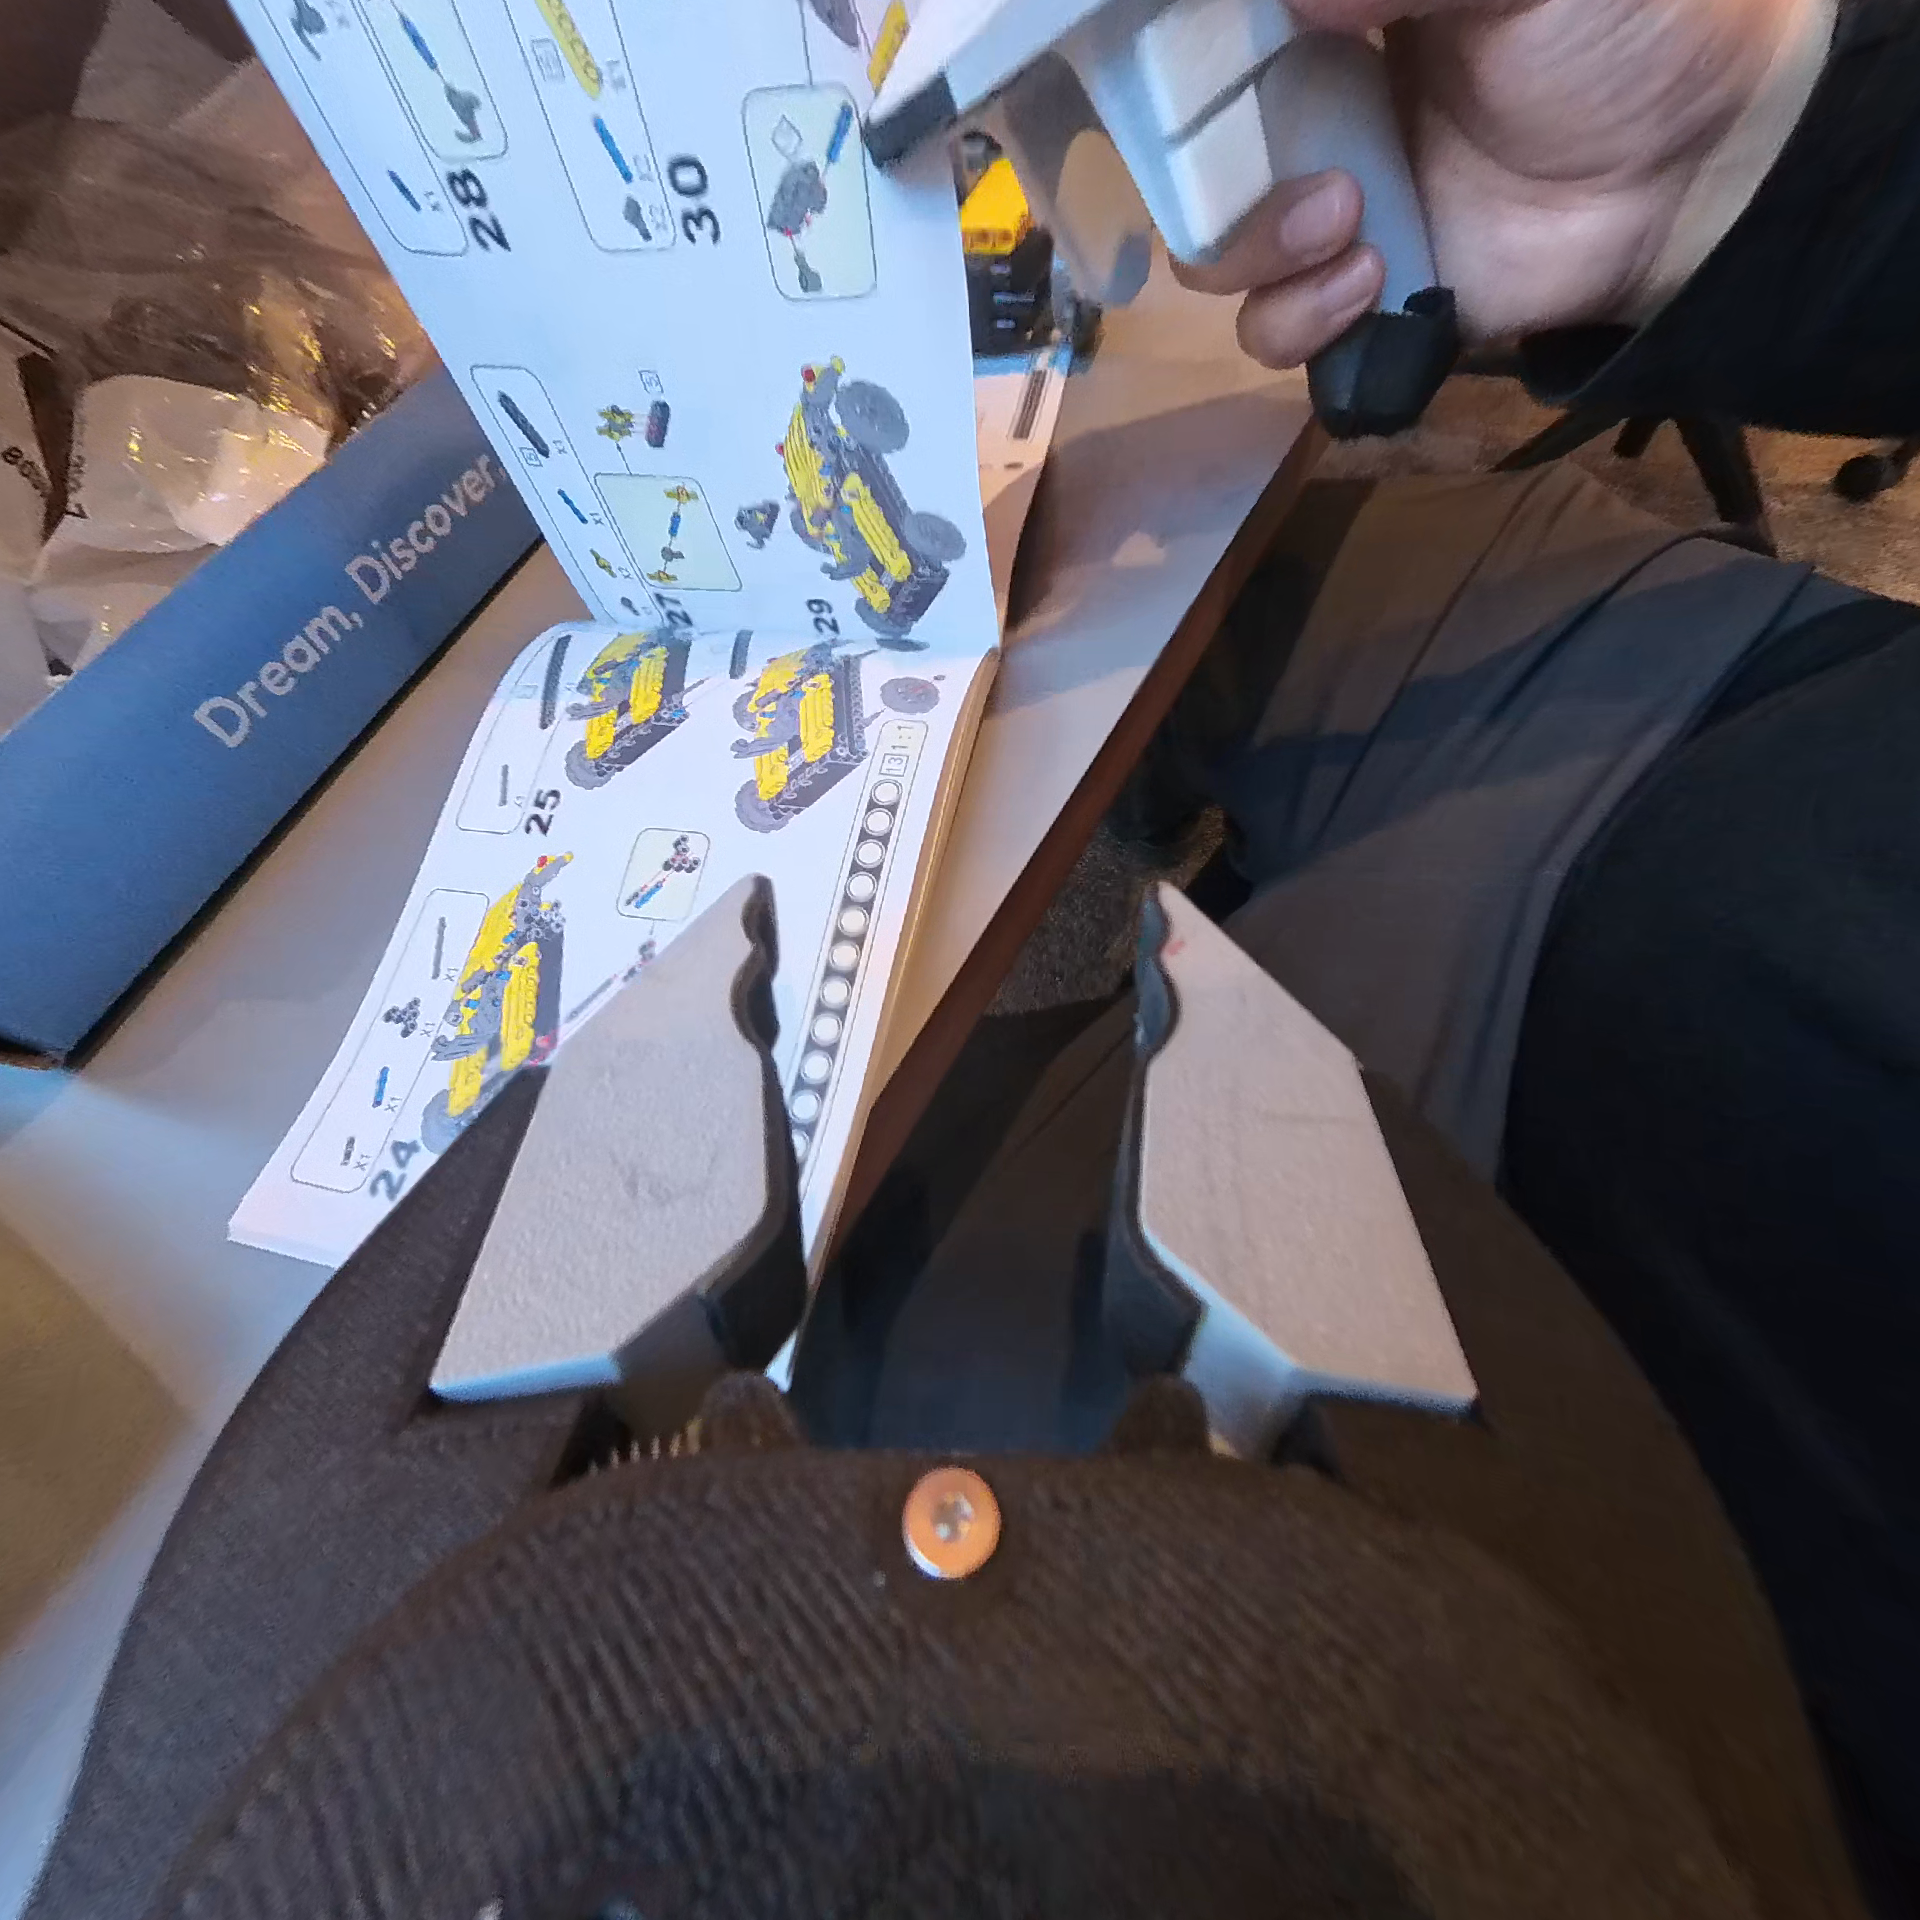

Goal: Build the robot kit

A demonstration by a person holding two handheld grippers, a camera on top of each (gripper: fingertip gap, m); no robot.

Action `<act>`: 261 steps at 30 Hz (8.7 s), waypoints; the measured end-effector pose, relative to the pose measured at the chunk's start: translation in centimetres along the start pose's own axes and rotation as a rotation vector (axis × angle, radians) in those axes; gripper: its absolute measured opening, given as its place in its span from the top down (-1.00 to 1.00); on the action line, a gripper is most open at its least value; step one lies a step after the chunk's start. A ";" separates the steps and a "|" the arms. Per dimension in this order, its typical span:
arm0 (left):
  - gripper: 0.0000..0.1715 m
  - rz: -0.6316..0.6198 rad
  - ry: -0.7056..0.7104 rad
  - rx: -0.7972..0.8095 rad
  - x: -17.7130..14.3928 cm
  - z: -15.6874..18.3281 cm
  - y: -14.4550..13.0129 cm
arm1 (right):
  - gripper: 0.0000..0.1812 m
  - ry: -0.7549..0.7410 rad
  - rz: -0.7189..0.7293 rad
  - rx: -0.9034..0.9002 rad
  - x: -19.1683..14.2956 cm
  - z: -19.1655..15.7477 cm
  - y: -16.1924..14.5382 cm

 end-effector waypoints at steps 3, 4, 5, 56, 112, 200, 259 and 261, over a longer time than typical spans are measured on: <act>0.23 0.085 0.057 0.012 -0.9 -0.6 1.5 | 1.00 0.021 -0.027 -0.028 1.0 -0.9 -0.4; 0.27 0.136 0.082 0.018 -1.5 -0.9 2.4 | 1.00 0.032 -0.042 -0.043 1.6 -1.4 -0.7; 0.29 0.190 0.096 0.015 -2.2 -1.1 3.2 | 1.00 0.043 -0.063 -0.062 2.2 -1.9 -1.1; 0.45 0.161 -0.076 0.050 5.0 7.1 3.5 | 0.09 -1.131 -0.227 -0.052 -26.8 21.1 -5.8; 0.44 0.012 -0.276 -0.010 9.8 10.0 1.5 | 0.50 -1.182 0.028 -0.195 -34.7 22.7 -1.0; 0.26 0.129 -0.178 -0.313 15.5 11.0 7.0 | 0.52 -0.346 -0.887 -0.751 -26.2 18.3 -5.9; 0.36 0.177 -0.041 -0.296 14.4 8.0 6.8 | 0.60 -0.763 -0.072 -0.289 -34.4 24.3 4.2; 0.35 0.188 -0.018 -0.294 14.6 7.5 7.1 | 0.60 -0.830 -0.080 -0.281 -35.3 25.7 3.4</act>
Point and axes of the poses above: each gripper's, where its closed fingertips meet, x out along the fingers, y out of its top, z = x × y across the jaws, the point moved 1 cm from there along -x, back along the fingers, and after that the axes turned 9 degrees about -y, right-handed, at the moved point
